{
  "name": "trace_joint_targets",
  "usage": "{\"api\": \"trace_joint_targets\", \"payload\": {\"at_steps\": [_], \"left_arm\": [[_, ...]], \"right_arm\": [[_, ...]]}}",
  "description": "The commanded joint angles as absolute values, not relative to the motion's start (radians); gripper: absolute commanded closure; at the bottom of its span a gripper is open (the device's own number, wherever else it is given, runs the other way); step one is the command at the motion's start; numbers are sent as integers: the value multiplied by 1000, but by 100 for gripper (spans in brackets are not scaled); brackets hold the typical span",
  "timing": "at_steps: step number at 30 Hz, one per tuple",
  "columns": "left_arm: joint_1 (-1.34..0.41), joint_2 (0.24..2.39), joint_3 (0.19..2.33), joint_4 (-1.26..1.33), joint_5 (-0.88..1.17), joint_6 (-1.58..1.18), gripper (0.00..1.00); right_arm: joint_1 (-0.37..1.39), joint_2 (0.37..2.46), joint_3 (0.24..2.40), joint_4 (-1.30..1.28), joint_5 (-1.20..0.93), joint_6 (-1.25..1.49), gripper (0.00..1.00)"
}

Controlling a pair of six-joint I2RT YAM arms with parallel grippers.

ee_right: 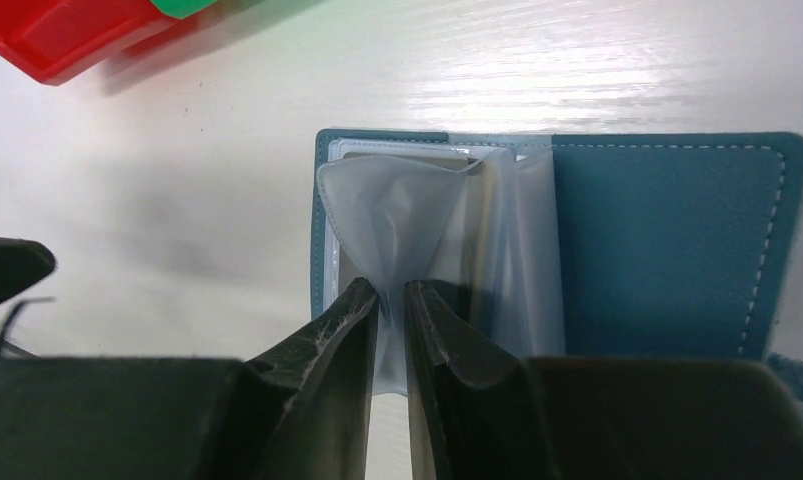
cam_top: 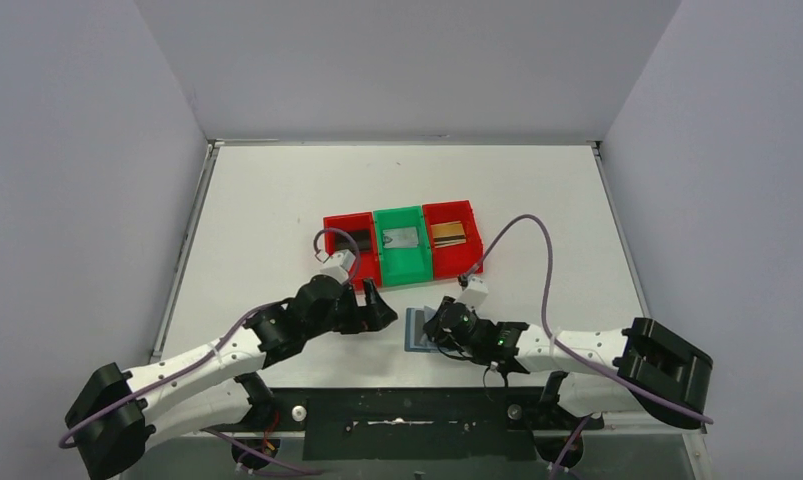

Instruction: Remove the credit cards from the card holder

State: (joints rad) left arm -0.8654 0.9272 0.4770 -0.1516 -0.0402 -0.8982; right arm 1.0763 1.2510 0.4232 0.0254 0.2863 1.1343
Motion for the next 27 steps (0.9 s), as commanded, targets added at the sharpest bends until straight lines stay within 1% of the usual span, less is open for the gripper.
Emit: {"api": "trace_joint_targets", "payload": {"at_steps": [1, 9, 12, 14, 16, 19, 23, 25, 27], "left_arm": [[-923, 1012, 492, 40, -13, -898, 14], [-1000, 1205, 566, 178, -17, -893, 15], [-1017, 1281, 594, 236, -1, -897, 18], [-1030, 1330, 613, 266, 8, -901, 21], [-1043, 1374, 629, 297, 10, -907, 23], [-1054, 1434, 647, 346, 41, -911, 35], [-1061, 1491, 653, 396, 90, -908, 48], [-1064, 1507, 673, 413, 110, -900, 52], [-1066, 1520, 682, 428, 129, -892, 52]], "right_arm": [[1045, 1164, 345, 216, 258, 1188, 81], [1015, 1020, 215, 276, 261, 1233, 79], [1006, 971, 187, 264, 274, 1247, 79], [1000, 950, 176, 249, 279, 1252, 78], [996, 932, 167, 237, 282, 1257, 78], [990, 910, 158, 219, 288, 1263, 77], [985, 886, 148, 196, 295, 1272, 76], [982, 874, 146, 182, 299, 1275, 75], [978, 860, 146, 168, 302, 1277, 74]]}}
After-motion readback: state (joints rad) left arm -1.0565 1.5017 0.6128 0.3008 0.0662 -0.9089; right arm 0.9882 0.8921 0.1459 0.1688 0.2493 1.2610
